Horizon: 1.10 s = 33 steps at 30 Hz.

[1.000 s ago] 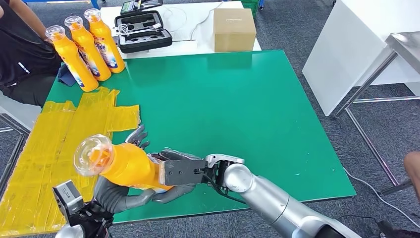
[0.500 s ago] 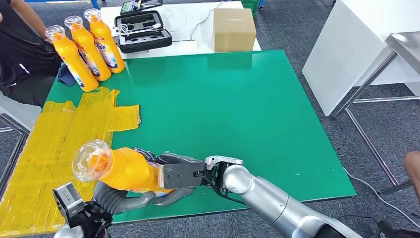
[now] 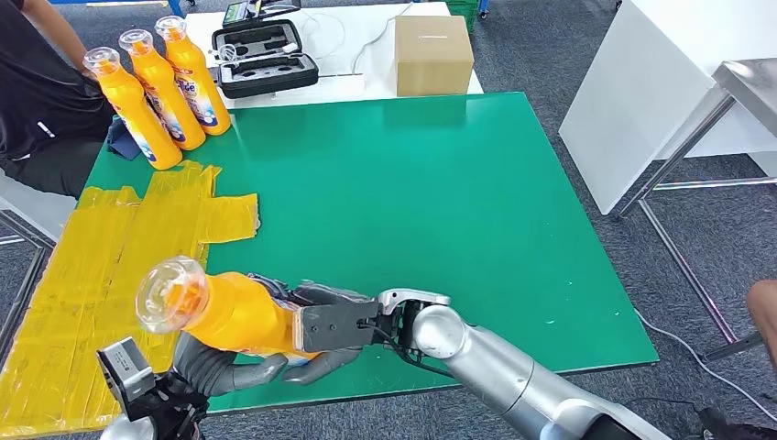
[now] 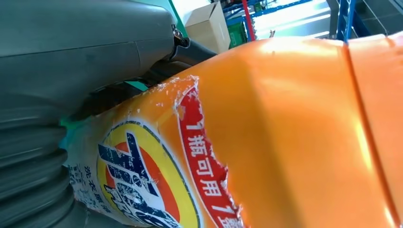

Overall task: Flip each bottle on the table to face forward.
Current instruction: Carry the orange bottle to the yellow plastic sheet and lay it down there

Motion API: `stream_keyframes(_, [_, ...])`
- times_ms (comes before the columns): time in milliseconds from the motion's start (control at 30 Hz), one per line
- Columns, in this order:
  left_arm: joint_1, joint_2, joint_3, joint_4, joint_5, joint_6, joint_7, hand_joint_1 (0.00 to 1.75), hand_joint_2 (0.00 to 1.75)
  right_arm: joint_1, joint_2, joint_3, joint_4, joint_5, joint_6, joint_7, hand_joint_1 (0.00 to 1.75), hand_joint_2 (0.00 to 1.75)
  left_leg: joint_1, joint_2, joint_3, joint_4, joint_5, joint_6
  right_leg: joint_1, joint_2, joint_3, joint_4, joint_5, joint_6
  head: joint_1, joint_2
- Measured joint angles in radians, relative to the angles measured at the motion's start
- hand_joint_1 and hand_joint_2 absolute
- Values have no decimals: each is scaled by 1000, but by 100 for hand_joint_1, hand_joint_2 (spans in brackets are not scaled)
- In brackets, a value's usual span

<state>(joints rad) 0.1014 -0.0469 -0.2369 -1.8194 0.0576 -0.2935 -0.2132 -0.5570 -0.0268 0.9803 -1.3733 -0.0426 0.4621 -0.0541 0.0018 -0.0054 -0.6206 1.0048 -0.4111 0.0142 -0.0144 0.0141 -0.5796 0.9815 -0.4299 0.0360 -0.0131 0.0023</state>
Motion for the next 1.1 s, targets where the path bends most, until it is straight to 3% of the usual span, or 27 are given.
stream_keyframes(267, [-16,-1,1,3,-233,139,-31,175,175,25,-5,-11,0,9,-35,11,0,0,0,0,0,0,0,0,0,0,0,0,0,0,0,0])
stream_keyframes(800, [-43,-10,13,12,-293,181,-37,175,175,67,-18,-15,0,31,-36,22,0,0,0,0,0,0,0,0,0,0,0,0,0,0,0,0])
stream_keyframes(1100, [-44,-10,28,43,-526,266,-55,175,175,93,-41,-30,0,65,-38,21,0,0,0,0,0,0,0,0,0,0,0,0,0,0,0,0])
